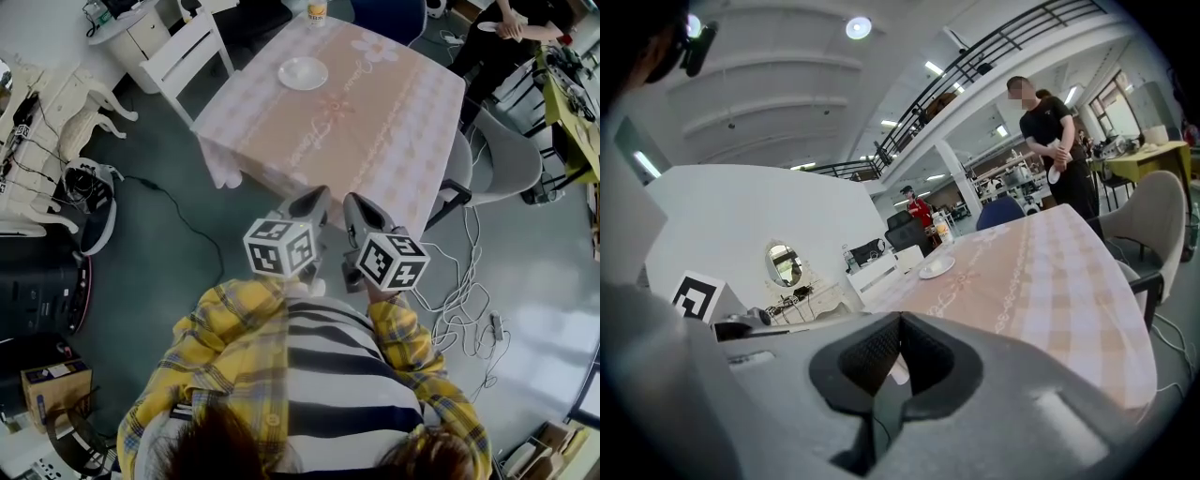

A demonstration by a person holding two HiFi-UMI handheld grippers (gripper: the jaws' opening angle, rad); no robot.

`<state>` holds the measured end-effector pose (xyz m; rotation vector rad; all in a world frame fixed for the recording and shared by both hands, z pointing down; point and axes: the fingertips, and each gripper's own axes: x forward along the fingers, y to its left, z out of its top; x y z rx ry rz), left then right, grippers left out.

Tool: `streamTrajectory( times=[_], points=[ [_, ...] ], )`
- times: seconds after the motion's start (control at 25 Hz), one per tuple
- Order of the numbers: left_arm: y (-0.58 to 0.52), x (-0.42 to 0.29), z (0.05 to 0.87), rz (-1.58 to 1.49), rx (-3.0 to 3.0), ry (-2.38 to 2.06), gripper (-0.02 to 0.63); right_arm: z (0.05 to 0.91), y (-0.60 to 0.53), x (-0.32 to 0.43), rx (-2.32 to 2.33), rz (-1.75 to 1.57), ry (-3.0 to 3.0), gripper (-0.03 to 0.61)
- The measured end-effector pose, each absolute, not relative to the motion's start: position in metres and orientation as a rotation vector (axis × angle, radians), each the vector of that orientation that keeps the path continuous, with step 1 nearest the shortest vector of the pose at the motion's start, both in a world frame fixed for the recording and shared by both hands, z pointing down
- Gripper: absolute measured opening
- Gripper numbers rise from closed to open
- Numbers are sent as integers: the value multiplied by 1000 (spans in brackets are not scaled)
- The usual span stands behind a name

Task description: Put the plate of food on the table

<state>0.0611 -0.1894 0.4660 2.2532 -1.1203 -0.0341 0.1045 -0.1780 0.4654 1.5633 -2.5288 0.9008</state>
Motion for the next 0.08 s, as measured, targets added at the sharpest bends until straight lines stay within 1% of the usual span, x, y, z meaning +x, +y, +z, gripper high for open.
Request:
streamTrajectory(
  times=[0.08],
  points=[
    [-188,61,466,-39,2249,-1116,-5,465,-177,103,1564,899,-2532,-3]
  ],
)
